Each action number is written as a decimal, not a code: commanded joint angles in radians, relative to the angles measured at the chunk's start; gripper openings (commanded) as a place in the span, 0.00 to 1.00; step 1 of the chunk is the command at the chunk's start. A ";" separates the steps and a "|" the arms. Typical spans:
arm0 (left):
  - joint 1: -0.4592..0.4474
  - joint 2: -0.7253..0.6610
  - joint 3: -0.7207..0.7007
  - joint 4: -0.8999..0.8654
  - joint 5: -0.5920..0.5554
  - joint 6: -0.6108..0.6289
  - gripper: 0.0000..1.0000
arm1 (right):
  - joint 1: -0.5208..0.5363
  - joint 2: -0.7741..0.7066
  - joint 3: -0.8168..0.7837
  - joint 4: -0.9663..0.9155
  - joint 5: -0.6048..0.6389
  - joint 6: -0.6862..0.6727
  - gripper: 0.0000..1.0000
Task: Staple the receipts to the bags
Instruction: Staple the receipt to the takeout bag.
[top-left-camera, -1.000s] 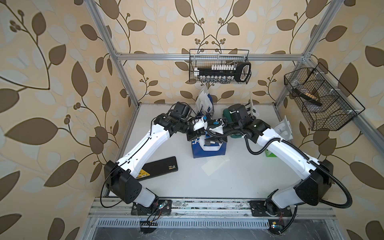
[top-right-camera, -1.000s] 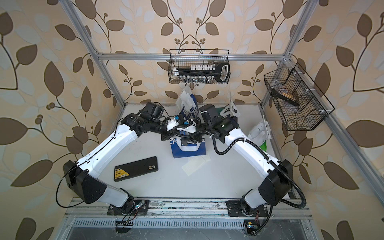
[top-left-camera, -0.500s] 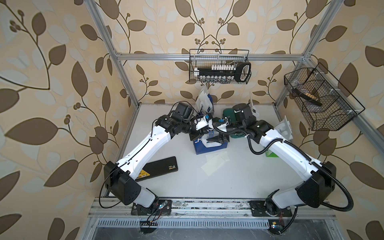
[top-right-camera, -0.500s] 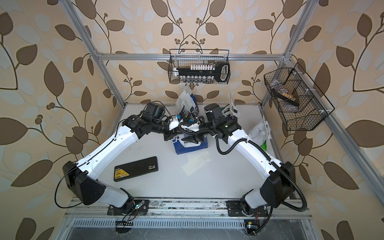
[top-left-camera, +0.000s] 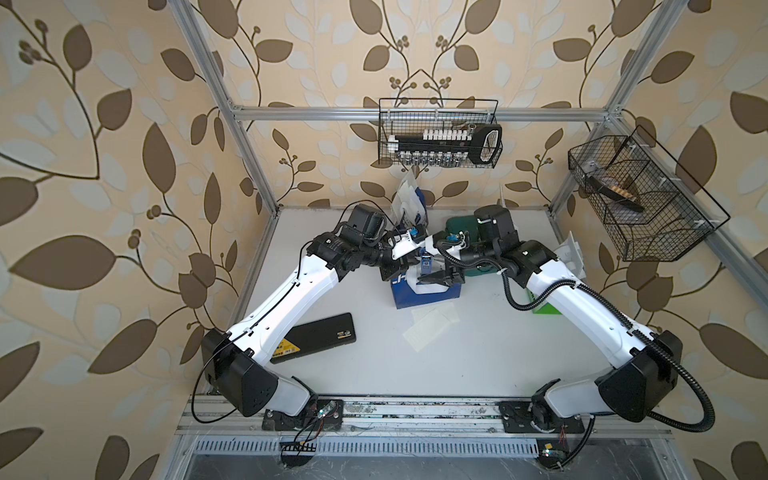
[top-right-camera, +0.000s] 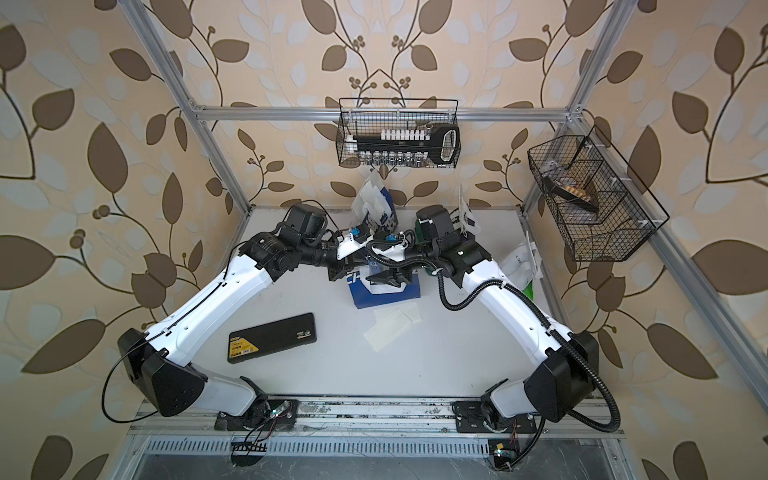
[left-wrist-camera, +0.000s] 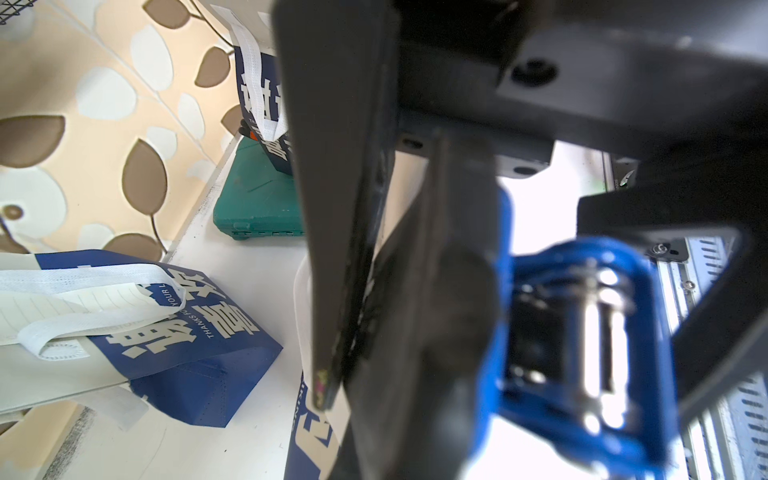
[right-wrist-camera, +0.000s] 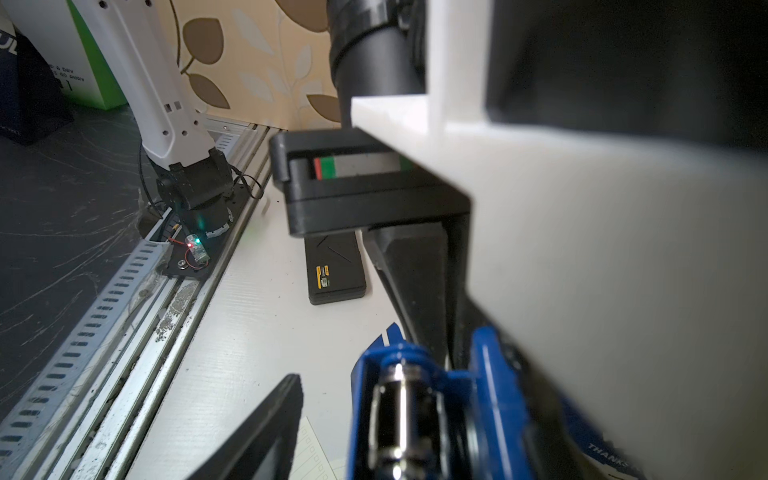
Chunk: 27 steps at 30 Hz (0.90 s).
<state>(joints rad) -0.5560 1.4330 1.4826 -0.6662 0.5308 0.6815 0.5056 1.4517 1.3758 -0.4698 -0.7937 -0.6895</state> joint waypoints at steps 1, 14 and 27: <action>-0.082 -0.151 0.041 0.151 0.218 0.177 0.00 | -0.029 0.079 0.010 -0.079 0.194 0.066 0.71; -0.104 -0.177 0.047 0.154 0.217 0.198 0.00 | -0.023 0.146 -0.009 0.043 0.321 0.142 0.59; -0.107 -0.177 0.050 0.168 0.217 0.191 0.00 | -0.066 0.160 0.012 0.096 0.173 0.270 0.00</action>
<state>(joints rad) -0.5446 1.4200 1.4826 -0.6762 0.4118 0.5892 0.5087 1.5337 1.3933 -0.3573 -0.7486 -0.6872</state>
